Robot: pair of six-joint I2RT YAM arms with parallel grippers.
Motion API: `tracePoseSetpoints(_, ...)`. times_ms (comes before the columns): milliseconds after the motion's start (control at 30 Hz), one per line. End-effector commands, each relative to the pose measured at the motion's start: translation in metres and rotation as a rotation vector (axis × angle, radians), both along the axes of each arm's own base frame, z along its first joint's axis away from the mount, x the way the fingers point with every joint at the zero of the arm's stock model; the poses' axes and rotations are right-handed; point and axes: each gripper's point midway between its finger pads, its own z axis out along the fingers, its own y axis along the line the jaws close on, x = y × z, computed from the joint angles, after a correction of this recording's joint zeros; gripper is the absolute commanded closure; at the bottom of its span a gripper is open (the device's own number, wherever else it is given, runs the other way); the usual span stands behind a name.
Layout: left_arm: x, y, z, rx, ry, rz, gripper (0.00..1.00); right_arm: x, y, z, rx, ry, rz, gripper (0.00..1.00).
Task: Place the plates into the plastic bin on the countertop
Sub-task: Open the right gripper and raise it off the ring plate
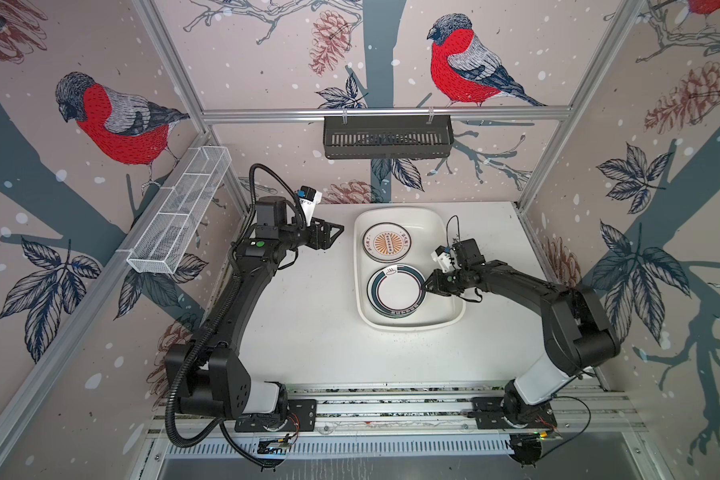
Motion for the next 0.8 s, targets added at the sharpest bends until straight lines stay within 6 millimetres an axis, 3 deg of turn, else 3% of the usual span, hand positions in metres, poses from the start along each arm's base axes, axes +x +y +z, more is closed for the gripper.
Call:
tracePoseSetpoints(0,-0.002,-0.005,0.004,-0.014,-0.008,-0.028,0.21,0.001,-0.003,-0.003,-0.033,-0.011,0.009,0.78)
tracePoseSetpoints(467,-0.001,-0.005,0.004,-0.008,-0.013,-0.029,0.21,0.007,-0.002,-0.003,-0.036,-0.020,0.007,0.79)
tracePoseSetpoints(767,-0.001,0.001,0.001,0.043,-0.031,0.001,0.13,0.027,0.007,0.023,0.027,-0.108,-0.024,0.79)
